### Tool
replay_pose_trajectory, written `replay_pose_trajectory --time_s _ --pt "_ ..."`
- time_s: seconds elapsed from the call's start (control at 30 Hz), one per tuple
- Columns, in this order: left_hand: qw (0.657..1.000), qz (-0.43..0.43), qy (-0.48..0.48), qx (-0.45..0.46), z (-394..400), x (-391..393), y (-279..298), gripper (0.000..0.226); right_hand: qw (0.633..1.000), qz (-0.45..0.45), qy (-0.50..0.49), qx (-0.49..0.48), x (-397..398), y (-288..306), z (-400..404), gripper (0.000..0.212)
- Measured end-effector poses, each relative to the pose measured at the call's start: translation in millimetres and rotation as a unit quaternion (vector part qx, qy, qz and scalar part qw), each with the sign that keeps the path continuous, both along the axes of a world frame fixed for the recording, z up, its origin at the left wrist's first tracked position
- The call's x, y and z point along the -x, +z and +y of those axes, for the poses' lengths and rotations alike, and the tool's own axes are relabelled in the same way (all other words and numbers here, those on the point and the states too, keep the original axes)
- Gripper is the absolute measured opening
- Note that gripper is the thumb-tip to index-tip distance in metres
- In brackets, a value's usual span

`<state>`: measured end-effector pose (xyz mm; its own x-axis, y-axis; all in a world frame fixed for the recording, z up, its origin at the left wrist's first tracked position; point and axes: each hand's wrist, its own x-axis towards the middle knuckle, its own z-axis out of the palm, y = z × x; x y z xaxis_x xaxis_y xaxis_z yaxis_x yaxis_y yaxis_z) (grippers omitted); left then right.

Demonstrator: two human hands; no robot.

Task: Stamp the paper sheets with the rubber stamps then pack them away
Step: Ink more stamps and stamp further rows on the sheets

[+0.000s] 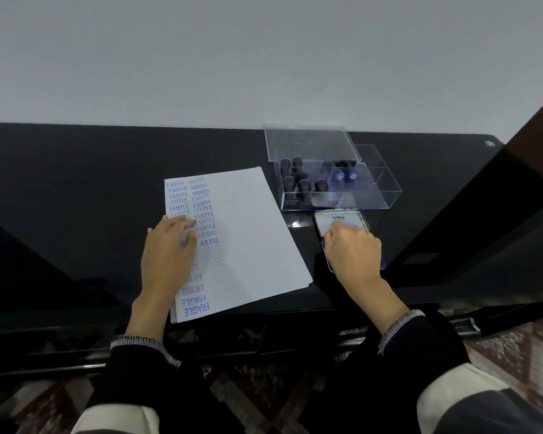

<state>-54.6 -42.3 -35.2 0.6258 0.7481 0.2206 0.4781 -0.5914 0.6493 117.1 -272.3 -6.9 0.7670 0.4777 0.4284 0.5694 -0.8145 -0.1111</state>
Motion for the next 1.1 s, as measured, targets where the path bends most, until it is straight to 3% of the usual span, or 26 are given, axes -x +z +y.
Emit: replay_pose_trajectory --time_s 0.1,0.23,0.43,0.53,0.63,0.73,0.87,0.93,1.0,1.1 --pt "1.0 0.001 -0.029 0.004 -2 1 2 0.03 0.999 0.029 -0.008 0.008 -1 0 -2 0.035" --pt "0.997 -0.003 -0.06 0.05 -10 5 6 0.03 0.993 0.09 -0.042 -0.062 -9 -5 -9 0.031" --pt "0.997 -0.013 0.051 0.051 -20 6 11 0.031 1.0 0.017 -0.015 0.021 1 0 -1 0.035" --pt "0.991 -0.026 0.094 0.087 -21 4 19 0.033 0.999 0.038 -0.022 0.025 1 2 -2 0.028" --pt "0.987 -0.051 0.1 0.115 -15 0 22 0.034 0.995 0.078 -0.058 -0.01 -4 0 -7 0.025" --pt "0.978 -0.076 0.118 0.154 -13 -3 27 0.035 0.999 0.036 -0.036 0.013 -2 0 -5 0.022" --pt "0.963 -0.103 0.134 0.209 -9 -7 28 0.039 0.999 0.016 -0.026 0.037 2 2 2 0.039" --pt "0.957 -0.12 0.135 0.227 -8 -7 27 0.039 0.998 0.013 -0.026 0.048 3 4 1 0.032" --pt "0.958 -0.128 0.129 0.224 -7 -7 26 0.04 0.996 0.07 -0.037 0.047 1 6 -3 0.017" --pt "0.964 -0.123 0.12 0.202 -7 -5 24 0.045 0.995 0.078 -0.049 0.033 -4 3 -5 0.021"
